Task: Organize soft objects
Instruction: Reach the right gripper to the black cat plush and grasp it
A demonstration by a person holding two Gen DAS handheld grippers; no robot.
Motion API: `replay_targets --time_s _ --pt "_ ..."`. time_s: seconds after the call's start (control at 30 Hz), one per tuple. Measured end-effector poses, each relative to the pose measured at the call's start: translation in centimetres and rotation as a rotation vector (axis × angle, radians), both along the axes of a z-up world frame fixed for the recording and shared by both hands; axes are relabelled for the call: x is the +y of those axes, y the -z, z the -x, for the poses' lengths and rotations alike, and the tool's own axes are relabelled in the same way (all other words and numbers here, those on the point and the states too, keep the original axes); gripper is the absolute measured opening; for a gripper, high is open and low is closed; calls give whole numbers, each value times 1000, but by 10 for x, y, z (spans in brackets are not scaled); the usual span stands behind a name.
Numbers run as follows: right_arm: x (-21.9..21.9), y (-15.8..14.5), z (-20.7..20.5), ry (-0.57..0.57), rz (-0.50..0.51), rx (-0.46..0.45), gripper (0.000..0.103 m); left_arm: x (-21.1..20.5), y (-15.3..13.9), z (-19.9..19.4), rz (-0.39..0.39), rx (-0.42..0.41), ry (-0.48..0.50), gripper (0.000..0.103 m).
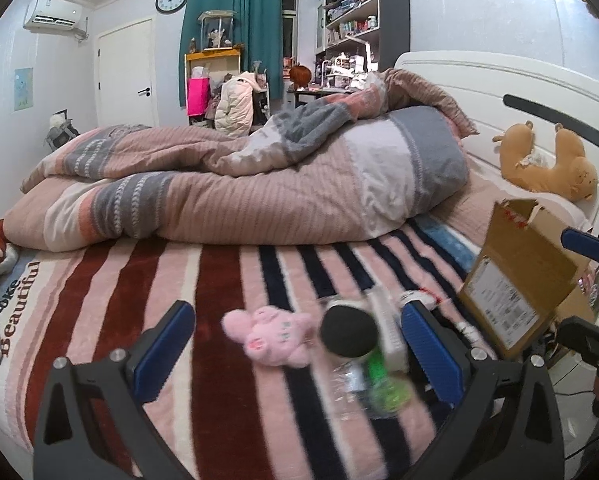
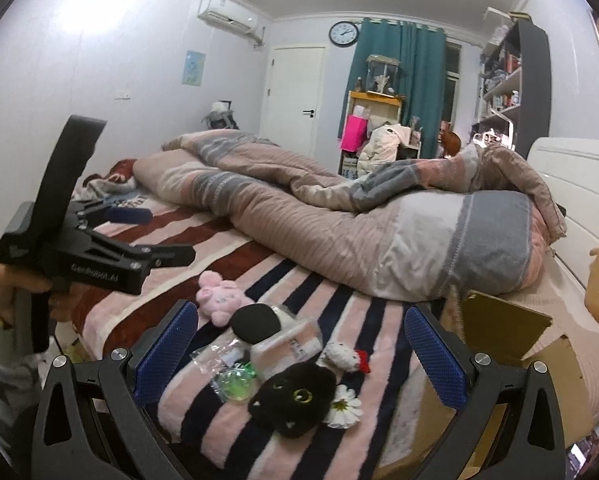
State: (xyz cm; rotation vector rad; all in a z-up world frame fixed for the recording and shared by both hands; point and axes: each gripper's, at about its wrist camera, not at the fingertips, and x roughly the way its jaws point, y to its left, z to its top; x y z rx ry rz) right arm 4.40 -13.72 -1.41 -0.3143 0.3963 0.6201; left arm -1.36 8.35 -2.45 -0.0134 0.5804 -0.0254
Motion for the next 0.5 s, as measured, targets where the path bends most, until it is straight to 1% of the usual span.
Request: replay_targets --time_s 0.03,0.07,0.1,0.13,0.2,0.27,0.37,0.5 --pt "6 6 -1 -9 21 20 90 5 4 -1 -3 6 -1 103" --pt "11 14 -3 -17 43 50 85 9 7 -1 -4 12 0 103" --pt "14 22 -6 -17 59 80 77 12 11 -2 -7 20 -1 103" --pt "18 31 -9 -17 75 114 74 15 15 -2 -11 27 -1 103" --pt "22 53 -19 -10 106 197 74 18 24 -4 -23 43 1 103" --pt "23 72 -28 24 133 258 74 21 32 -5 -20 56 10 103" --pt "21 94 -43 81 155 326 74 24 40 -7 -5 67 21 103" --pt "19 110 -58 113 144 396 74 22 47 -11 2 78 35 103"
